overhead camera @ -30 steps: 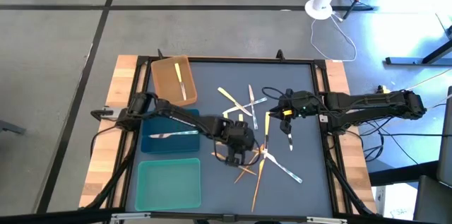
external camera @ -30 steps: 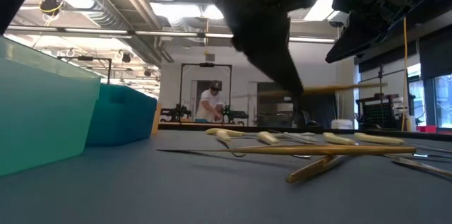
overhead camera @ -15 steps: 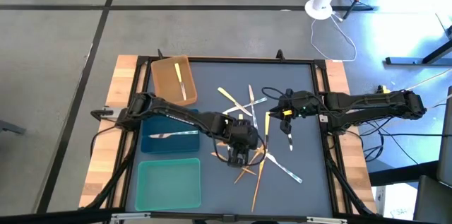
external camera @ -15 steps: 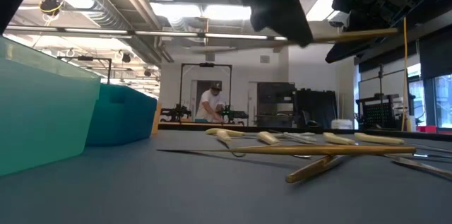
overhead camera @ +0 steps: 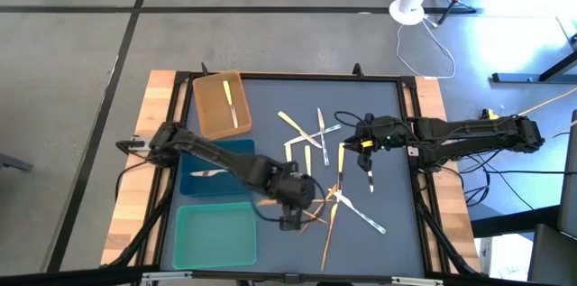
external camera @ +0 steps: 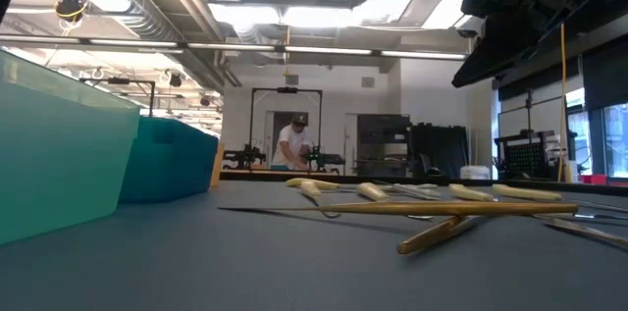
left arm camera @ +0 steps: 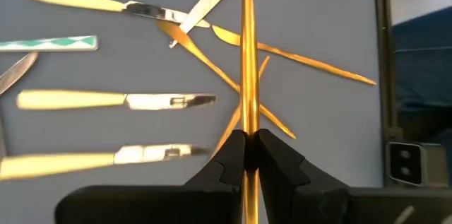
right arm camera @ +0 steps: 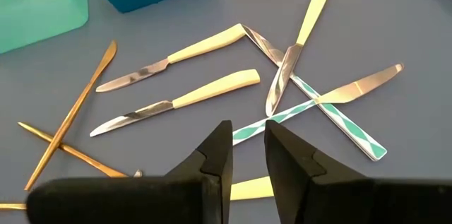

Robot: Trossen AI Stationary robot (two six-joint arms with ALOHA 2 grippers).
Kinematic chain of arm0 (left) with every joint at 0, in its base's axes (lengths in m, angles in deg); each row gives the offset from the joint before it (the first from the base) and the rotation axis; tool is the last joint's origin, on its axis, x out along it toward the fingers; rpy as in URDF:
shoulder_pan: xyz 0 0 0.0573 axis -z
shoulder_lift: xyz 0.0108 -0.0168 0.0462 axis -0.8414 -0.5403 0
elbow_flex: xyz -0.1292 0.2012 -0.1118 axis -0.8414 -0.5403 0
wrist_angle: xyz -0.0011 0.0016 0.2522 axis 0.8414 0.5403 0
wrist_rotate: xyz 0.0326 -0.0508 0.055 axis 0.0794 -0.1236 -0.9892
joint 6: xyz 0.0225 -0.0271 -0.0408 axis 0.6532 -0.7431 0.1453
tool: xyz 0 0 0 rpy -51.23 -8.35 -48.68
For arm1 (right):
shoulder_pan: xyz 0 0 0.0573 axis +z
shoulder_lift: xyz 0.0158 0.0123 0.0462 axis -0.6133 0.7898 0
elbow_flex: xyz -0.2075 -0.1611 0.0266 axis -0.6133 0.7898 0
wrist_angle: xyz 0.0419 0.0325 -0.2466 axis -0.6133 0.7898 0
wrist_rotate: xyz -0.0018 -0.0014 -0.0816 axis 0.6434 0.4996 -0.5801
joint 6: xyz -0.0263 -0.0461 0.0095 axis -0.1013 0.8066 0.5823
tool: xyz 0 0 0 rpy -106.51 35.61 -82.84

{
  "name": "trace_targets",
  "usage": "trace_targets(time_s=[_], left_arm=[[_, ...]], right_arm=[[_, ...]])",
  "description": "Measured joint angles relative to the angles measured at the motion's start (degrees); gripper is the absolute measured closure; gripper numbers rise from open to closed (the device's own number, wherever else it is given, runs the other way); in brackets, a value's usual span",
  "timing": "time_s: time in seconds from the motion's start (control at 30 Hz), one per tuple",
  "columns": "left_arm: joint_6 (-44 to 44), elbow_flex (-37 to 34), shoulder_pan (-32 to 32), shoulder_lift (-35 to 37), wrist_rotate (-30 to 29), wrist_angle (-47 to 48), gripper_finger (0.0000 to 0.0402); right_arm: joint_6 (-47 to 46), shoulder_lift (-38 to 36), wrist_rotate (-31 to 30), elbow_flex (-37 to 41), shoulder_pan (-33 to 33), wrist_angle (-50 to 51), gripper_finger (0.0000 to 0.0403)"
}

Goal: Sort silverware by color (type)
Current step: Put the gold knife into the green bin

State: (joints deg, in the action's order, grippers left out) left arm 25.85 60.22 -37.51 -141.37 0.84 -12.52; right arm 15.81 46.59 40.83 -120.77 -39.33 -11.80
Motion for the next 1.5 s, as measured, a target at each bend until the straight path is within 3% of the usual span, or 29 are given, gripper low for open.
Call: trace_targets(time_s=[0.27,0.67,0.8,1.1,1.27,1.5], left_arm=[[-12.37,0.0,6.56,4.35,-8.19,11.12,0.0384],[-30.16,-0.02,16.32,4.34,-14.56,23.37,0.0384],[-37.41,-0.19,19.14,4.3,-14.64,28.44,0.0384],[-45.8,-6.03,24.1,4.17,-14.08,29.65,0.0384],[-49.83,-11.55,26.05,4.19,-13.37,28.61,0.0384],[-52.29,-20.32,27.59,4.19,-7.93,20.43,0.0384]], right_arm=[[0.01,0.0,-0.07,0.0,-0.02,-0.36,0.0331],[0.02,0.0,0.0,0.0,0.0,-1.17,0.0331],[0.0,0.0,0.01,0.0,-0.02,-1.17,0.0331],[0.0,0.0,0.01,0.0,-0.01,-1.17,0.0331],[-0.01,0.0,0.02,0.0,0.0,-1.17,0.0331],[-0.01,0.0,0.03,0.0,0.0,-1.17,0.0331]])
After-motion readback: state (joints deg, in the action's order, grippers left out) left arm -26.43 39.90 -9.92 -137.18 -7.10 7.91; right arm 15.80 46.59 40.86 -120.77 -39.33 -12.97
